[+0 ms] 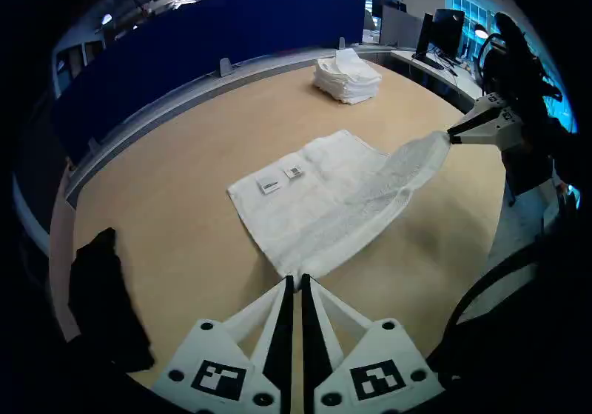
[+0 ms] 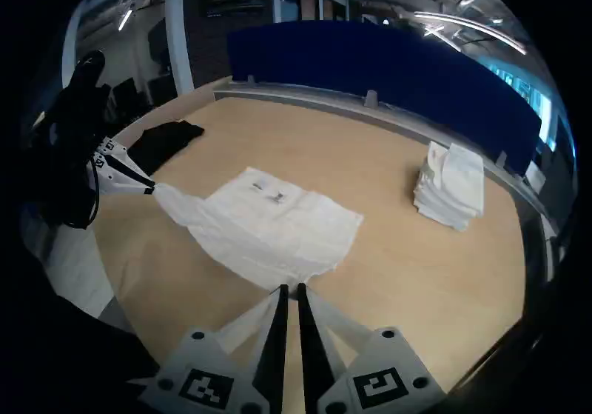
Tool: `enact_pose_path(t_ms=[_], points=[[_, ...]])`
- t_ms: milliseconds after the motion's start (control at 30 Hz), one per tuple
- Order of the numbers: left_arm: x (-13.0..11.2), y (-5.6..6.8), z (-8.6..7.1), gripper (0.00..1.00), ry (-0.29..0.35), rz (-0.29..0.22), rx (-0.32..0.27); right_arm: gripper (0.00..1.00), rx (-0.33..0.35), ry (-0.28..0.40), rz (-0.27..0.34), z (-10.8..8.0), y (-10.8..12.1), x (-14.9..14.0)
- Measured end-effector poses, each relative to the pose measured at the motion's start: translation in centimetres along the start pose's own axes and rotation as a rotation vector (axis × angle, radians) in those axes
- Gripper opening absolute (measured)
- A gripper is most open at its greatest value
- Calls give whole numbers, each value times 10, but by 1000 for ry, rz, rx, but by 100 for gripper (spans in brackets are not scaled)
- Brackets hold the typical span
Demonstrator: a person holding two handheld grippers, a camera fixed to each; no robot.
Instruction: Fold towel
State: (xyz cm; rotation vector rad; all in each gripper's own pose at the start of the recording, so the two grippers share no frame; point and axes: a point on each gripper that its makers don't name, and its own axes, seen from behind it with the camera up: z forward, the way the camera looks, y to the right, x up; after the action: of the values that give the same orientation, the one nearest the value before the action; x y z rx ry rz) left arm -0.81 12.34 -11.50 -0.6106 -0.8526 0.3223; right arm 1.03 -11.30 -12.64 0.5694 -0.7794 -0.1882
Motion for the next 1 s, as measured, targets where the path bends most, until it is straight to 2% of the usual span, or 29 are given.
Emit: enact_pose_path(t_ms=[367,700,1000], points=[[6,1,-9,7,1,-3,-3,9,-2,6,-3,-5,1,6],[9,2,0,7,-4,-11,-11,9,-4,0,-3,0,4,6],[21,-6,11,7,8,-15,-9,9,-7,-7,6,9,14,16]])
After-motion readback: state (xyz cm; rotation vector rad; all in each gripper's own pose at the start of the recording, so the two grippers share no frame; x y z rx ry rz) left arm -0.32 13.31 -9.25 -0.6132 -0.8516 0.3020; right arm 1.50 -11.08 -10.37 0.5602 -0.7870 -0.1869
